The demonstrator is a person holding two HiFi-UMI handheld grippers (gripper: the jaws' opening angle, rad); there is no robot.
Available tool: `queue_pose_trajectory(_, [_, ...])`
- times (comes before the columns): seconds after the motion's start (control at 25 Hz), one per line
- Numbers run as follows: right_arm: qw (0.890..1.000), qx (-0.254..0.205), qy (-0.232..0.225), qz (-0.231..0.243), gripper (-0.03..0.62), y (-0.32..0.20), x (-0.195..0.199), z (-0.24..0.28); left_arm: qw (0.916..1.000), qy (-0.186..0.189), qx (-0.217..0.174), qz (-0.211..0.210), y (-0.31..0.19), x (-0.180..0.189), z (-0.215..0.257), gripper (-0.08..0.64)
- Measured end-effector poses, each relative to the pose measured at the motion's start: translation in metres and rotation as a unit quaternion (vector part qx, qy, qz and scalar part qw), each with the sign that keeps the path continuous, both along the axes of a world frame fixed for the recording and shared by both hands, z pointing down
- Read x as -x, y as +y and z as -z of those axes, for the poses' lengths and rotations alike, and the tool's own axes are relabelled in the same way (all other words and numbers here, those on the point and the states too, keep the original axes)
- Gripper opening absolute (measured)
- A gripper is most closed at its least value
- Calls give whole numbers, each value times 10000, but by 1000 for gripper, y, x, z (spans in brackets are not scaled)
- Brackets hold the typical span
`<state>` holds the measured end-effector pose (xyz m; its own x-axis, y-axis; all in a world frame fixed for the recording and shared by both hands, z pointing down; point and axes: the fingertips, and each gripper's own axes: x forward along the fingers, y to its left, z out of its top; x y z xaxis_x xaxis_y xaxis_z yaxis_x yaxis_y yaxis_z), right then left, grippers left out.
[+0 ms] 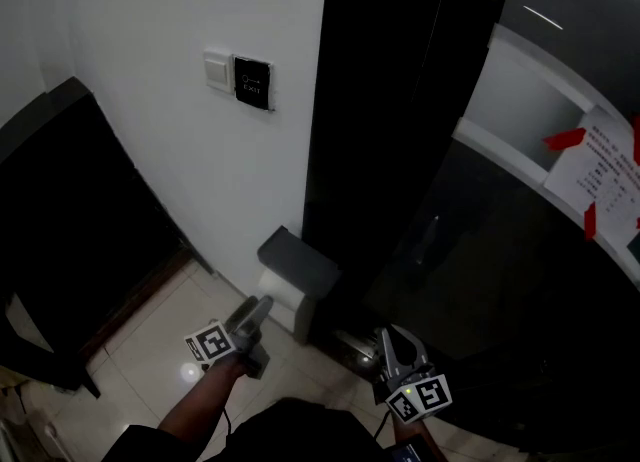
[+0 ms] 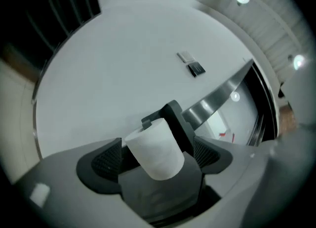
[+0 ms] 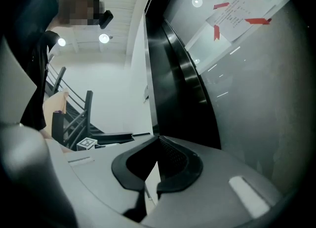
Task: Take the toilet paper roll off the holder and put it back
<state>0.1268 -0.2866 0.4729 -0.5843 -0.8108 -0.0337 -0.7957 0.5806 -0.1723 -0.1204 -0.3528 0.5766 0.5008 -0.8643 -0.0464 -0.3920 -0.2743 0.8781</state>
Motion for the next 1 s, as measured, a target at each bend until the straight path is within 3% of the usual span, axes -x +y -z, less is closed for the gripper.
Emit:
queue_pose_trajectory(0.08, [9999,-9,5,119,14,-1,8,0,9954,-926,-242,11,6,5,12,451])
queue_pose_trajectory(0.16, [9997,-23,11,239,14,0,16,1,9857,-1610,-485,117,12,11,26,439])
queue_pose_trajectory(0.4, [9988,-88,6,482,14,3,34,4,9409,-3066,-1404,322,33,13,77,281])
queue_pose_trajectory(0.56, [9988,-123,0,483,14,5,34,6,9178,-3533,-1739,510,47,15,99,168])
queue_pose_trajectory(0.76, [9991,-123,18,409,14,10,29,5,9007,-3838,-1887,766,67,14,107,54])
queue_pose_trajectory(0.84, [9992,-109,1,383,14,13,26,4,8969,-3896,-1943,773,73,11,109,2])
queue_pose_trajectory(1.0, [9995,-65,-82,304,14,22,15,2,9000,-3860,-1890,729,80,2,111,2])
